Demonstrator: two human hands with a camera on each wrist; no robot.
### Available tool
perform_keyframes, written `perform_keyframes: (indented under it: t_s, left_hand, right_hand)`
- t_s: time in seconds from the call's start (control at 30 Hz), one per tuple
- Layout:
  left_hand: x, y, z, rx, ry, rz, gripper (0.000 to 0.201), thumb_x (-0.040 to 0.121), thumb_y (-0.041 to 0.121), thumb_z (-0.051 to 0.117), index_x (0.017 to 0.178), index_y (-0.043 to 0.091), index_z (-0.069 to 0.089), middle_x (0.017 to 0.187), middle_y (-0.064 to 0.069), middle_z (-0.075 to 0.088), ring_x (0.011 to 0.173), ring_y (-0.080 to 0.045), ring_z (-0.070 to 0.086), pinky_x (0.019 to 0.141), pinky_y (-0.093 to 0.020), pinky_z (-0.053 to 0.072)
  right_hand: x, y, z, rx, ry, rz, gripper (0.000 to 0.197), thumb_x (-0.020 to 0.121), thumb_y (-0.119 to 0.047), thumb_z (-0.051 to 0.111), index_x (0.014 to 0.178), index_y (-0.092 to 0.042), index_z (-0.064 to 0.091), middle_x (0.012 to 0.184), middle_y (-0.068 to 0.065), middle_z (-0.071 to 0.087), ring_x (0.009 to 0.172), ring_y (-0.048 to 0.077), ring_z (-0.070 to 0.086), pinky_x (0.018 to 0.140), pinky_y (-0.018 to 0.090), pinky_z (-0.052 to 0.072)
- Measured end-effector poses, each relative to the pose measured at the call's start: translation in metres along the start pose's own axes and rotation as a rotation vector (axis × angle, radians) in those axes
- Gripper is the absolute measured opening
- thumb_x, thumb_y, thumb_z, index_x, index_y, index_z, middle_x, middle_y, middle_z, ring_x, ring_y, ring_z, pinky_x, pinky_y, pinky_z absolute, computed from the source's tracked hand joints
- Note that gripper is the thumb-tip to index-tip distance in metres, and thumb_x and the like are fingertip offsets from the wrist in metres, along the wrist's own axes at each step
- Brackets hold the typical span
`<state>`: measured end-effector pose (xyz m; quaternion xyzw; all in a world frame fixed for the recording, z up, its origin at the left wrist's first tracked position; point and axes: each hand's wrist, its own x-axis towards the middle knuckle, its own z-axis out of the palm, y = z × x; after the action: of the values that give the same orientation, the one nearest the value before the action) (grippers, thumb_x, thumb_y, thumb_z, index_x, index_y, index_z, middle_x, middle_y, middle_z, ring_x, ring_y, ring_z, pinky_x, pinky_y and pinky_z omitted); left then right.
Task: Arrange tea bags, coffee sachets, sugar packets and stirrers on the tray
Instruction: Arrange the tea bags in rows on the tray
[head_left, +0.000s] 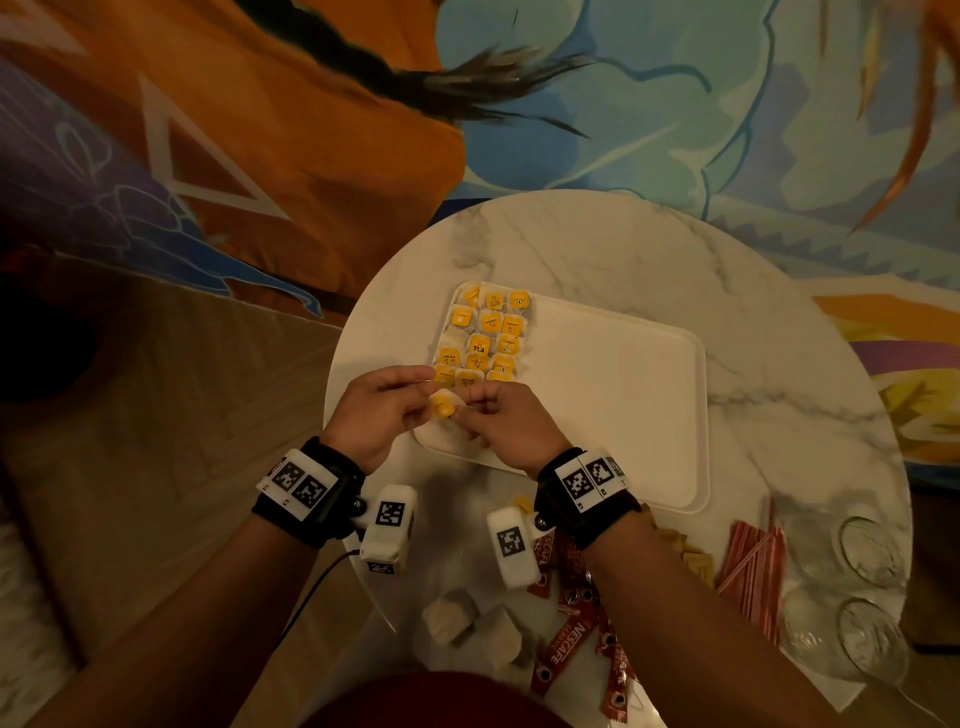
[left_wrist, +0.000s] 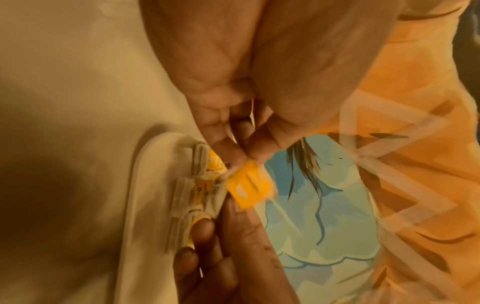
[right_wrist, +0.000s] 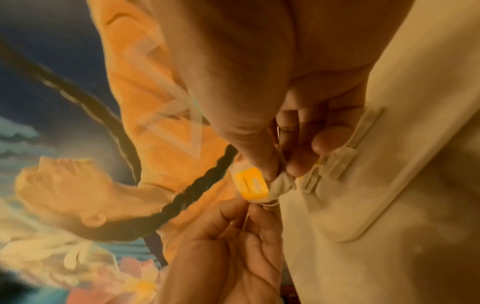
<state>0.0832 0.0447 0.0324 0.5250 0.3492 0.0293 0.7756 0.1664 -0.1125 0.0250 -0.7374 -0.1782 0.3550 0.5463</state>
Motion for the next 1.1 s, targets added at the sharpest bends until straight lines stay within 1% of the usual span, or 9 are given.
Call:
perform_keyframes:
  t_s: [0.07,0.23,0.37,0.5,0.63,0.73,0.83,1.0,1.1]
  left_hand:
    - [0.001,0.001,-0.001,0.007,-0.010,-0.020,0.021,0.091,-0.006,0.062,0.107,0.006,0.070,0.088,-0.009,0.071,0.082,-0.021,0.064,0.068,-0.025,0.055]
    - [0.000,-0.003,-0.006,0.340,-0.204,0.034,0.032,0.088,-0.002,0.066,0.113,0.018,0.072,0.094,-0.006,0.072,0.085,-0.015,0.066,0.072,-0.030,0.051]
    - [0.003,-0.005,-0.002,0.514,-0.156,0.173,0.009,0.095,0.016,0.067,0.100,0.020,0.074,0.084,0.001,0.076,0.074,-0.009,0.069,0.061,-0.021,0.051]
    - [0.013,-0.001,-0.005,0.657,-0.148,0.267,0.006,0.094,0.020,0.069,0.096,0.016,0.074,0.071,0.006,0.073,0.064,-0.006,0.068,0.055,-0.017,0.051]
    - [0.025,0.004,-0.013,0.788,-0.162,0.364,0.008,0.095,0.017,0.068,0.092,0.012,0.074,0.074,0.002,0.071,0.060,-0.008,0.066,0.056,-0.013,0.047]
    - [0.040,0.001,-0.025,0.995,-0.161,0.430,0.006,0.093,0.018,0.071,0.091,0.015,0.076,0.072,0.013,0.068,0.062,-0.004,0.064,0.065,-0.018,0.048]
    - [0.053,-0.005,-0.032,1.032,-0.124,0.409,0.004,0.087,0.019,0.077,0.089,0.016,0.074,0.072,0.014,0.065,0.066,-0.002,0.062,0.069,-0.027,0.051]
    - [0.060,-0.013,-0.025,1.033,-0.105,0.335,0.005,0.086,0.019,0.078,0.087,0.014,0.077,0.069,0.015,0.065,0.063,0.000,0.060,0.064,-0.018,0.044]
    - [0.066,-0.016,-0.024,1.036,-0.059,0.293,0.007,0.082,0.021,0.081,0.083,0.016,0.076,0.072,0.009,0.068,0.069,-0.006,0.063,0.069,-0.022,0.047]
  right_hand:
    - [-0.001,0.003,-0.001,0.058,0.034,0.035,0.009,0.090,-0.010,0.072,0.090,-0.019,0.074,0.071,-0.001,0.070,0.061,0.007,0.062,0.057,0.018,0.048]
    - [0.001,0.007,-0.001,0.128,0.136,0.099,0.017,0.093,-0.017,0.070,0.097,-0.001,0.073,0.083,0.014,0.073,0.063,0.018,0.065,0.054,0.024,0.049]
    - [-0.002,0.007,0.000,0.103,0.082,0.111,0.011,0.095,-0.017,0.068,0.095,-0.008,0.072,0.078,0.002,0.074,0.060,0.014,0.067,0.054,0.022,0.049]
    - [-0.006,0.004,-0.003,0.077,0.054,0.086,0.012,0.097,-0.015,0.065,0.097,-0.006,0.073,0.085,0.009,0.076,0.054,0.007,0.062,0.050,0.013,0.046]
    - [-0.007,0.006,-0.009,0.036,0.073,0.035,0.009,0.095,-0.008,0.065,0.091,-0.007,0.073,0.085,0.017,0.074,0.054,0.007,0.060,0.053,0.016,0.048]
    - [-0.009,0.009,-0.017,0.015,0.117,0.027,0.010,0.093,-0.003,0.063,0.090,-0.004,0.073,0.085,0.017,0.073,0.055,0.005,0.061,0.055,0.018,0.050]
    - [-0.011,0.011,-0.024,0.011,0.145,0.035,0.011,0.092,0.001,0.062,0.093,0.004,0.072,0.082,0.012,0.072,0.054,0.004,0.060,0.056,0.019,0.050]
    - [-0.016,0.017,-0.030,0.003,0.168,0.059,0.013,0.091,0.000,0.062,0.087,-0.007,0.072,0.089,0.014,0.075,0.053,0.006,0.060,0.056,0.020,0.050]
    - [-0.018,0.021,-0.032,-0.032,0.183,0.075,0.009,0.092,-0.004,0.063,0.093,-0.004,0.072,0.089,0.013,0.075,0.053,0.008,0.060,0.054,0.017,0.048]
